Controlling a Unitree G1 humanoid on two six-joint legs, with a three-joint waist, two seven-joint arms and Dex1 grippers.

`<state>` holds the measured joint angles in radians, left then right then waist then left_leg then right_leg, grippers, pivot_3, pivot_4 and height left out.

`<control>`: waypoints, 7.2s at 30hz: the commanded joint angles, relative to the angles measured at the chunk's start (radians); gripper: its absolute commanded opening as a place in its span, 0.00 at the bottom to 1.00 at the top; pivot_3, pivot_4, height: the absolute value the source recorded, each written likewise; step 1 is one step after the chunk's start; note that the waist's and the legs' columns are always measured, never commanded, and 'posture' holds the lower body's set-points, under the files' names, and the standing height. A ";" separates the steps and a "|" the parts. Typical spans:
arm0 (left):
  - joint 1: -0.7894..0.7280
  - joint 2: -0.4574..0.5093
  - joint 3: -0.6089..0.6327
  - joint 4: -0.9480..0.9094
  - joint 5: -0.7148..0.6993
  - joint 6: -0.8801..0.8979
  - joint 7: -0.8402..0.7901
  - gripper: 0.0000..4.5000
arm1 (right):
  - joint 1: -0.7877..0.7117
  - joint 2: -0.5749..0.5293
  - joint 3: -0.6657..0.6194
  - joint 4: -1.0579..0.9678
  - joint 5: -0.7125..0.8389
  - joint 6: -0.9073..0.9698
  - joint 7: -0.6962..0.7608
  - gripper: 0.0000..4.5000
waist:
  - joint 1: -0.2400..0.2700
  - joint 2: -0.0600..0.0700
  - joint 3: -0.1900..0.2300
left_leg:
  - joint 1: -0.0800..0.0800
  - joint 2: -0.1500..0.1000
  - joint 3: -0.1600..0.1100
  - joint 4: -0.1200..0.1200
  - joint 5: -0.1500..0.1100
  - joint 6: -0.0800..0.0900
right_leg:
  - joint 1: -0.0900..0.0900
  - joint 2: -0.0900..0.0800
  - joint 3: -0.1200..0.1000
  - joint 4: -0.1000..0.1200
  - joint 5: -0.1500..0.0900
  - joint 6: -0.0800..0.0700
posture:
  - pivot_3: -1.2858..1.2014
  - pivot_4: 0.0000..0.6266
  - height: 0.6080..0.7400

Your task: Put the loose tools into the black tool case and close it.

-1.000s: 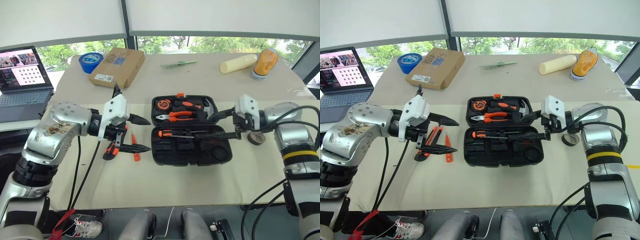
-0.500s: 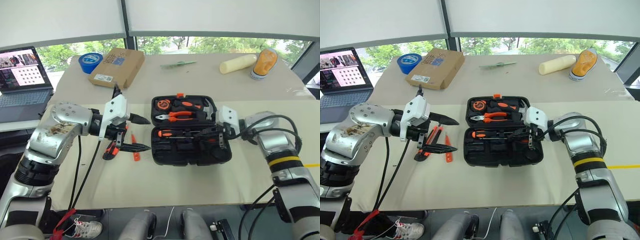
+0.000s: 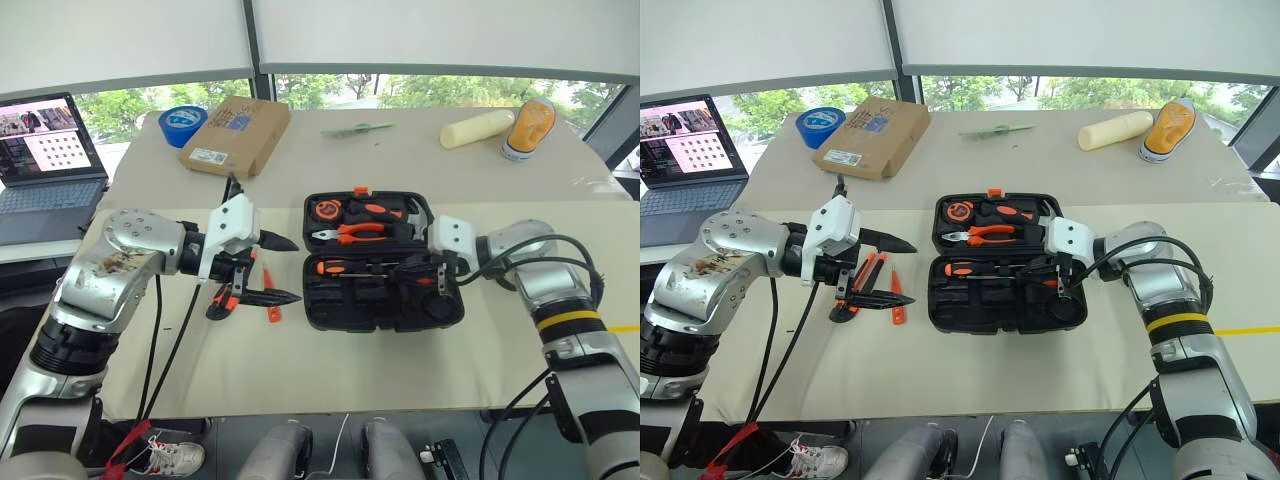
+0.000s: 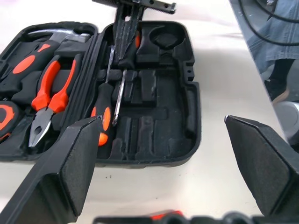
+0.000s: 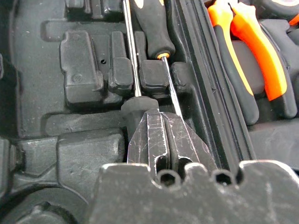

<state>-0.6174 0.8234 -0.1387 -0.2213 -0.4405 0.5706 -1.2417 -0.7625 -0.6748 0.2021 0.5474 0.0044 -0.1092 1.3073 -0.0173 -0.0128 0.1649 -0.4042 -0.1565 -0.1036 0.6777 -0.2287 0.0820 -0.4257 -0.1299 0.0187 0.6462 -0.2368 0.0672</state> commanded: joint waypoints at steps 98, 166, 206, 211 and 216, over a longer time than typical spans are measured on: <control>-0.452 -0.263 -0.327 0.695 -1.255 1.044 1.955 0.47 | 0.542 -0.127 -0.314 -1.148 0.576 0.601 -0.373 1.00 | 0.050 -0.007 -0.003 | 0.001 -0.004 0.002 0.003 0.000 -0.004 | -0.009 0.002 0.020 0.009 0.003 -0.003 | 0.52 0.24 0.96; -0.658 -0.455 -0.635 0.643 0.460 0.224 -0.136 0.09 | 0.721 -0.196 -0.421 -1.145 0.533 0.569 -0.408 1.00 | 0.031 -0.011 -0.001 | -0.006 -0.002 0.003 0.004 -0.001 0.001 | -0.012 0.007 0.016 0.001 0.006 -0.003 | 0.52 0.24 0.96; -0.614 -0.422 -0.595 0.528 0.548 0.280 -0.193 0.62 | 0.718 -0.170 -0.385 -1.142 0.524 0.552 -0.428 1.00 | 0.021 -0.011 -0.001 | -0.005 -0.001 0.004 0.003 -0.001 0.001 | -0.013 0.008 0.017 0.003 0.006 -0.003 | 0.52 0.24 0.96; -0.576 -0.328 -0.479 0.350 0.464 0.306 -0.210 0.84 | 0.722 -0.172 -0.382 -1.139 0.522 0.551 -0.421 1.00 | 0.024 -0.011 -0.001 | -0.005 -0.001 0.004 0.003 -0.001 0.001 | -0.013 0.008 0.017 0.003 0.006 -0.003 | 0.52 0.24 0.96; -0.455 -0.311 -0.226 0.289 0.330 0.251 -0.121 0.84 | 0.721 -0.174 -0.387 -1.135 0.525 0.555 -0.416 1.00 | 0.026 -0.011 -0.002 | -0.004 -0.001 0.004 0.003 -0.001 0.000 | -0.013 0.008 0.017 0.002 0.006 -0.003 | 0.52 0.24 0.96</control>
<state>-1.1007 0.5034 -0.4547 0.0904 -0.0626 0.8487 -1.3953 -0.0333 -0.8482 -0.1676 -0.5728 0.5237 0.4644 0.8860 0.0091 -0.0233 0.1633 -0.4079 -0.1576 -0.1001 0.6809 -0.2295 0.0824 -0.4380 -0.1219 0.0357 0.6484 -0.2310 0.0639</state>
